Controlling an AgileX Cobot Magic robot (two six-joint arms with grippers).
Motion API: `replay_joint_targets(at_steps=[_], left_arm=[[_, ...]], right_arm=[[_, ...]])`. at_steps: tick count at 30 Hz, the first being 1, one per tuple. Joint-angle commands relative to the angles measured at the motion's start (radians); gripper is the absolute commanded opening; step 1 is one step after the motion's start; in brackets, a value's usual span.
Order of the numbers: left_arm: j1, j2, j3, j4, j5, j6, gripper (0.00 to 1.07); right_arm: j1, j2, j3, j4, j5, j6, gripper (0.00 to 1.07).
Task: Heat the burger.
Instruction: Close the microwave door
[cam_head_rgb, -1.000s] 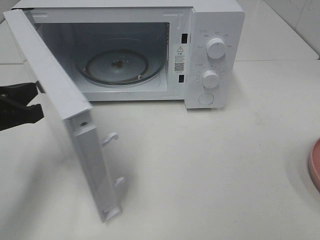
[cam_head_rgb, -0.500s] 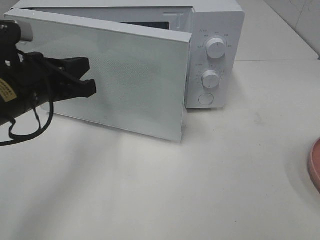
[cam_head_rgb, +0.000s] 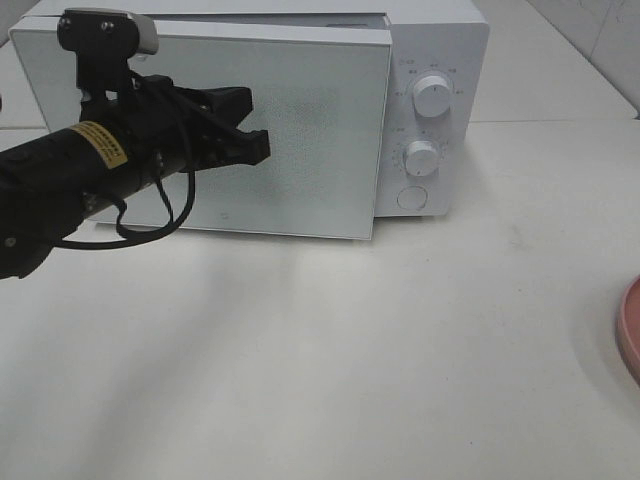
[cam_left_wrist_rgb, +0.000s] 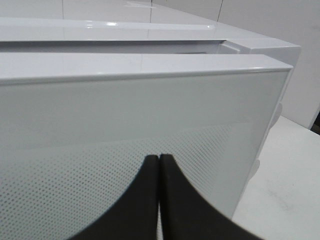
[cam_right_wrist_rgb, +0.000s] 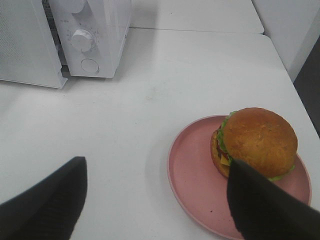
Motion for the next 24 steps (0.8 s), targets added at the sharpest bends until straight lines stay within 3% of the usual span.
replay_joint_targets(at_steps=[1,8,24], left_arm=[[-0.006,0.021,-0.033,-0.013,0.005,-0.011,0.00],[-0.006,0.085,-0.124,-0.027,0.020,-0.052,0.00],[-0.006,0.204,-0.328,-0.039,0.052,-0.078,0.00]], right_arm=[[-0.006,-0.027,0.002,0.003,0.001,-0.007,0.75],[-0.006,-0.027,0.002,0.003,0.001,-0.007,0.75],[-0.006,-0.027,0.002,0.003,0.001,-0.007,0.75]])
